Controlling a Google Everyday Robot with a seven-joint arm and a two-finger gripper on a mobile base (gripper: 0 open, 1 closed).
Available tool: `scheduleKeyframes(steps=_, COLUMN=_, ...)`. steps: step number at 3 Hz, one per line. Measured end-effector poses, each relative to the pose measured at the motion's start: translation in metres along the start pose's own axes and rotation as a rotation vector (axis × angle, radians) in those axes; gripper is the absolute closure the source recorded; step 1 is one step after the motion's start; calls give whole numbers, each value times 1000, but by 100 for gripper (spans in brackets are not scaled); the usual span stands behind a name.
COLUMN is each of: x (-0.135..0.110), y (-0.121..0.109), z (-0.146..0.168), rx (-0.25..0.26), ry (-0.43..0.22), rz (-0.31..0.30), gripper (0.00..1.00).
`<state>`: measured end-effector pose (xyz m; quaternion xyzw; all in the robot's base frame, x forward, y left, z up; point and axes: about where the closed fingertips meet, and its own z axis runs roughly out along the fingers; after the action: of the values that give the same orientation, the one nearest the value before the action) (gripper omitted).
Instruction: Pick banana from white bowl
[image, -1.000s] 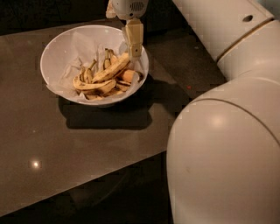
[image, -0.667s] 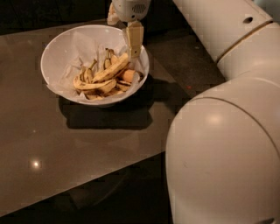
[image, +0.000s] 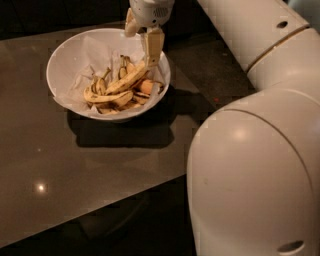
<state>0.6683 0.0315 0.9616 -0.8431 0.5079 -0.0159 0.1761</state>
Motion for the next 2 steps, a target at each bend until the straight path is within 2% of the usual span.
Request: scheduleKeyframes(steps=2, x=-4, y=5, z=22, rx=-58, ry=1, rz=12, gripper=26)
